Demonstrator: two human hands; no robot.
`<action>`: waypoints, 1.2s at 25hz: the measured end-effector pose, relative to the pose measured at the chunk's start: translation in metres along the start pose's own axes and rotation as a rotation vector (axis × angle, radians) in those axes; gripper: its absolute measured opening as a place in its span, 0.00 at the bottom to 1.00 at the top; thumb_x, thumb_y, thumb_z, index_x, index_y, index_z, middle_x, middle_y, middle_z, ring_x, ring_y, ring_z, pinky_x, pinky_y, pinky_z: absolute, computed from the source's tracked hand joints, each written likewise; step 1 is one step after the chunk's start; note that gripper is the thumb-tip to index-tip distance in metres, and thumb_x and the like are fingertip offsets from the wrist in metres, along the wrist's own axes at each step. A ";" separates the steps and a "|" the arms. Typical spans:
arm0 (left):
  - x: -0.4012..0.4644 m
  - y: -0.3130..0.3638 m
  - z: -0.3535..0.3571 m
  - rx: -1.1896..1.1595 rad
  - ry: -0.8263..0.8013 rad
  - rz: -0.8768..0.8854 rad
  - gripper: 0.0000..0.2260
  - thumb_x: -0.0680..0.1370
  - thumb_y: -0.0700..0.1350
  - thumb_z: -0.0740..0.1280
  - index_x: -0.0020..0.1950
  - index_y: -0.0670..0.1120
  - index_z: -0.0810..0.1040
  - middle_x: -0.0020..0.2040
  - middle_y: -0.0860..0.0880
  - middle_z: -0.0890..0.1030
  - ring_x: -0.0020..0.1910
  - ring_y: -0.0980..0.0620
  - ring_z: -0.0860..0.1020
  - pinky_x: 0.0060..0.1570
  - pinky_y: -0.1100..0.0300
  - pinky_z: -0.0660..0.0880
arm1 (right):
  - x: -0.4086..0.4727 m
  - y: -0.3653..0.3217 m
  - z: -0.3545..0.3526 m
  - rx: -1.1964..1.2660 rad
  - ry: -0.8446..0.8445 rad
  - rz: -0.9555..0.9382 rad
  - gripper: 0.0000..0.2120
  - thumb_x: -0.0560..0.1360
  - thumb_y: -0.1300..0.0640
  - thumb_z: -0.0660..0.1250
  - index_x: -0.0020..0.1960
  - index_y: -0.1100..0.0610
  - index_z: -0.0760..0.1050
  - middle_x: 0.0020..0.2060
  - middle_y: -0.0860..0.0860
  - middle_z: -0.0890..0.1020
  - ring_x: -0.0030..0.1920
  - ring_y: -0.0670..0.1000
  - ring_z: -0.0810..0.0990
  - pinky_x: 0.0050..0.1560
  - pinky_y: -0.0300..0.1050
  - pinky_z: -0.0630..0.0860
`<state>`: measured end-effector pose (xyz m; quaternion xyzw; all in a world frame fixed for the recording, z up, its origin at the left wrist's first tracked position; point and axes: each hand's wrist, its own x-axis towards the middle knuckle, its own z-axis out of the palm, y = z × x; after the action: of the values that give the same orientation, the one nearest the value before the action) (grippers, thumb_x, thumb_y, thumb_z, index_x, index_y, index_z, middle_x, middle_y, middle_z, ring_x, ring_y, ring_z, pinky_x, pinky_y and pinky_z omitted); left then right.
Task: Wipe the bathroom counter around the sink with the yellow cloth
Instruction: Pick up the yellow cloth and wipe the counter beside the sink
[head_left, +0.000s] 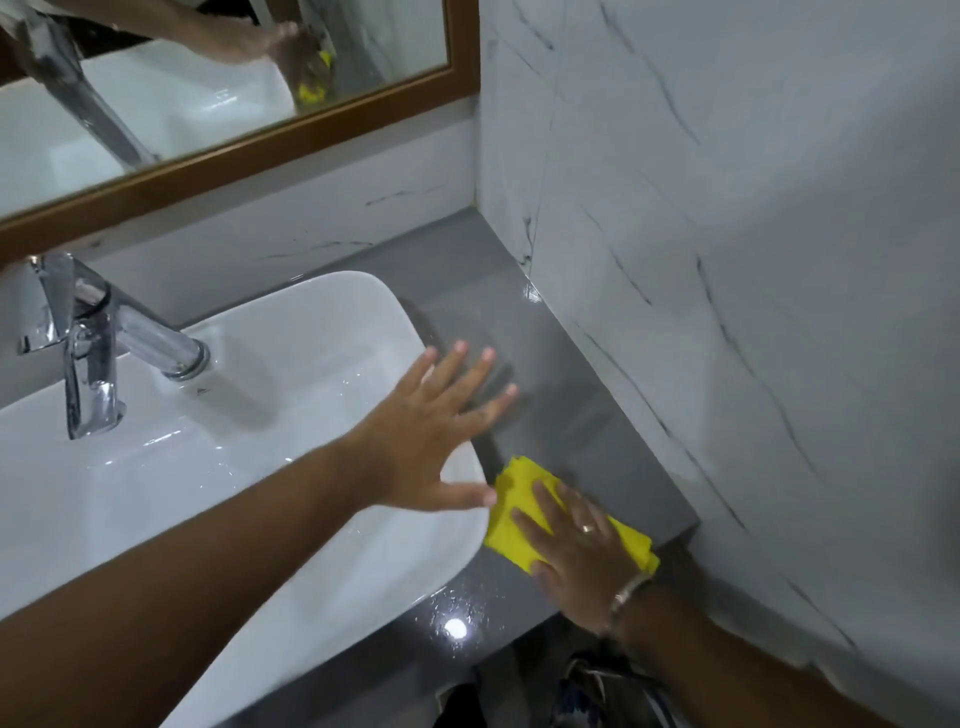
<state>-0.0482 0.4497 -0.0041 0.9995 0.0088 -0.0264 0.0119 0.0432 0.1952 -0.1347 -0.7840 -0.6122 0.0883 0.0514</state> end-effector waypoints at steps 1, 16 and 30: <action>-0.003 0.007 0.003 -0.029 -0.008 0.026 0.43 0.72 0.75 0.52 0.79 0.51 0.54 0.80 0.40 0.49 0.78 0.36 0.46 0.75 0.38 0.46 | -0.007 0.017 -0.004 -0.001 0.001 -0.042 0.31 0.69 0.43 0.58 0.72 0.44 0.60 0.73 0.55 0.64 0.69 0.62 0.66 0.63 0.59 0.69; 0.001 0.012 0.008 -0.178 -0.088 -0.029 0.45 0.68 0.76 0.59 0.79 0.59 0.50 0.80 0.40 0.44 0.76 0.37 0.35 0.71 0.41 0.37 | -0.015 0.033 -0.003 0.064 0.106 0.513 0.27 0.69 0.46 0.57 0.69 0.43 0.67 0.72 0.56 0.65 0.68 0.63 0.65 0.62 0.63 0.66; -0.233 0.021 0.023 -0.137 -0.061 -0.679 0.37 0.75 0.73 0.43 0.80 0.54 0.50 0.80 0.45 0.50 0.78 0.35 0.46 0.72 0.35 0.47 | -0.006 0.010 -0.009 -0.006 0.081 0.608 0.29 0.69 0.45 0.55 0.69 0.51 0.67 0.69 0.64 0.66 0.62 0.71 0.68 0.57 0.68 0.68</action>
<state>-0.2813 0.4239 -0.0142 0.9352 0.3422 -0.0583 0.0696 0.0532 0.1867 -0.1275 -0.9343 -0.3474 0.0665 0.0448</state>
